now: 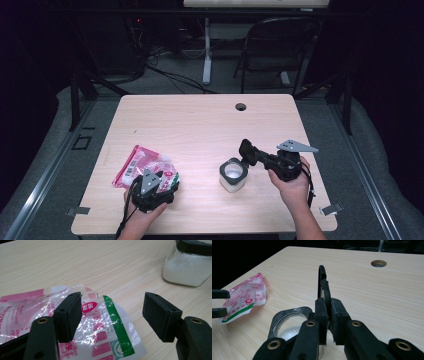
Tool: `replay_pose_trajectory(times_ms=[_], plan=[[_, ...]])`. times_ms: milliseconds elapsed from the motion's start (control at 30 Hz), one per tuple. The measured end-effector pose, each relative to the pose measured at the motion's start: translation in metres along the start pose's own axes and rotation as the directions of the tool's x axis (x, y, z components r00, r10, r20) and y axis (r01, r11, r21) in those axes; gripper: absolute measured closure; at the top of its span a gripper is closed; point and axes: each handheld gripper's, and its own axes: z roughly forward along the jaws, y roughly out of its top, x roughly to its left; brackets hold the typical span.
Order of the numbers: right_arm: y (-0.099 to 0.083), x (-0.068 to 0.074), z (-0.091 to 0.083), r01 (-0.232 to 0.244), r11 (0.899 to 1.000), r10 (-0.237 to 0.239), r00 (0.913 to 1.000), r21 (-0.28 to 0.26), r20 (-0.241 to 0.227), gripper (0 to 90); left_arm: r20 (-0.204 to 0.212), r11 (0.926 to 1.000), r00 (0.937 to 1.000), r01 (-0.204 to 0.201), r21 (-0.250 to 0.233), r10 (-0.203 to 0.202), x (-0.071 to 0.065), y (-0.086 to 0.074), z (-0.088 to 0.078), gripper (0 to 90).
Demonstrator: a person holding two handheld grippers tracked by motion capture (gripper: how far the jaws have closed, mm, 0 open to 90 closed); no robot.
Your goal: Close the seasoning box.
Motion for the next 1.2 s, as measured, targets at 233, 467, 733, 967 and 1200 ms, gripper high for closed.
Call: replay_pose_trajectory(times_ms=[233, 467, 733, 967, 1200], plan=[[-0.001, 0.009, -0.001, 0.065, 0.998, -0.065, 0.9975, 0.003, 0.027, 85.1, -0.010, 1.0000, 0.9999, 0.009, -0.004, -0.009, 0.002, 0.000, -0.001, 31.9], [-0.008, 0.032, 0.000, 0.141, 0.990, -0.141, 0.9899, -0.011, -0.013, 74.5, -0.004, 1.0000, 1.0000, 0.005, -0.001, -0.005, 0.002, 0.001, 0.001, 31.8], [-0.016, 0.053, 0.009, 0.224, 0.975, -0.224, 0.9744, -0.006, -0.018, 66.9, 0.002, 1.0000, 1.0000, 0.004, -0.003, -0.004, 0.003, 0.002, 0.003, 31.8], [-0.021, 0.060, 0.014, 0.243, 0.970, -0.243, 0.9692, 0.005, -0.040, 63.7, 0.002, 1.0000, 1.0000, 0.006, 0.001, -0.006, 0.002, 0.003, 0.004, 31.8], [-0.028, 0.070, 0.023, 0.286, 0.957, -0.284, 0.9576, 0.041, -0.048, 61.2, 0.002, 1.0000, 1.0000, 0.005, 0.000, -0.005, 0.003, 0.002, 0.004, 31.8]])
